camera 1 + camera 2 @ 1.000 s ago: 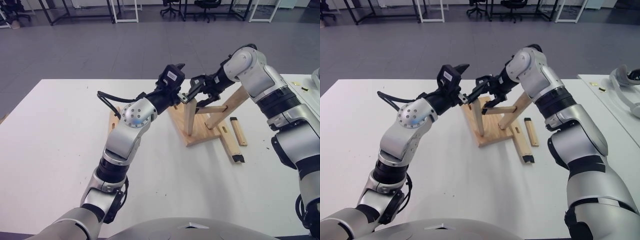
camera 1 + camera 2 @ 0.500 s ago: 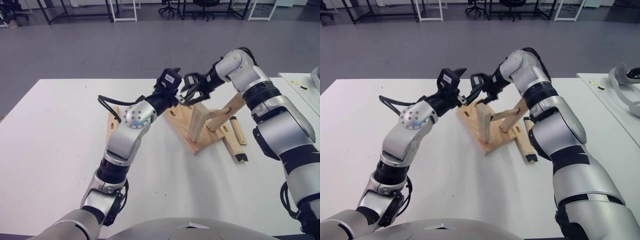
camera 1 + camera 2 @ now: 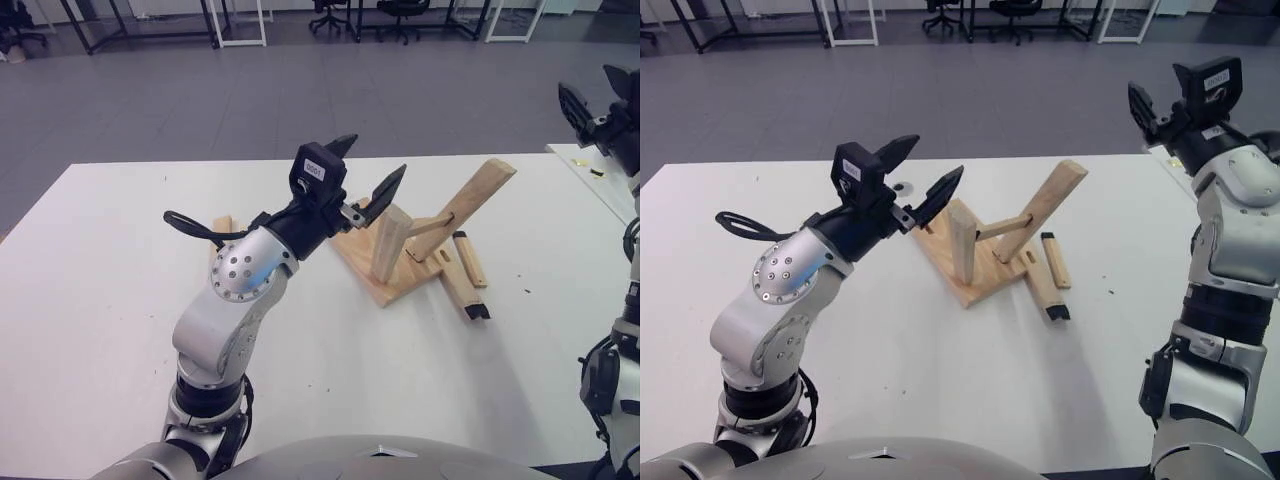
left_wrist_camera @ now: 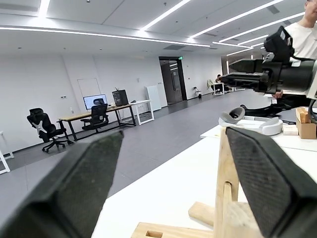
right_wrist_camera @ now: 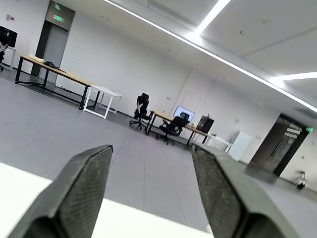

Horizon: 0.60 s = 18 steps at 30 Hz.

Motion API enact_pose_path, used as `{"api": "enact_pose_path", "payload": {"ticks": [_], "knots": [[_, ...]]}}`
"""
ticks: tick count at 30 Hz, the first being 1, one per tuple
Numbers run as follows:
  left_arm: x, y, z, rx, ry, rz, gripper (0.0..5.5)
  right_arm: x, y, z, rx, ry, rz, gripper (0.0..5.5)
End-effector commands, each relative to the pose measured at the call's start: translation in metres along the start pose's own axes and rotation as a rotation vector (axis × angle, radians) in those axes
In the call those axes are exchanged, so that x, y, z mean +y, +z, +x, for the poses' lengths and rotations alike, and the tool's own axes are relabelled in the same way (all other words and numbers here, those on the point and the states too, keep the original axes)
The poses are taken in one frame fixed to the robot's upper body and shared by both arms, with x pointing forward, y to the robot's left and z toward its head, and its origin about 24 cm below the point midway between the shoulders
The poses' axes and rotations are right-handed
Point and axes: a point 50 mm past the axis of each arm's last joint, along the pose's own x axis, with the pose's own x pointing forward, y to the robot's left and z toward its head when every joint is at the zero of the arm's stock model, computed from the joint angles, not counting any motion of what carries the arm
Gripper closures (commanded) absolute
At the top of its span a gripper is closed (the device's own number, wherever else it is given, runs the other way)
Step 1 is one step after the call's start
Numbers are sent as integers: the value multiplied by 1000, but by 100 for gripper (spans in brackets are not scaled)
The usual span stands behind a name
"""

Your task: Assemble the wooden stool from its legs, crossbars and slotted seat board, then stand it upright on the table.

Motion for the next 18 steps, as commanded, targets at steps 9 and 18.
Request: {"api": "enact_pose_path", "payload": {"ticks": [9,18], "knots": [[-18,-14,-8,69,-224,-77,169,126,-109,-21,315,433,179,256],[46,-37,-39,239,-89,187,169,105,-95,-41,284,412,38,256]]}}
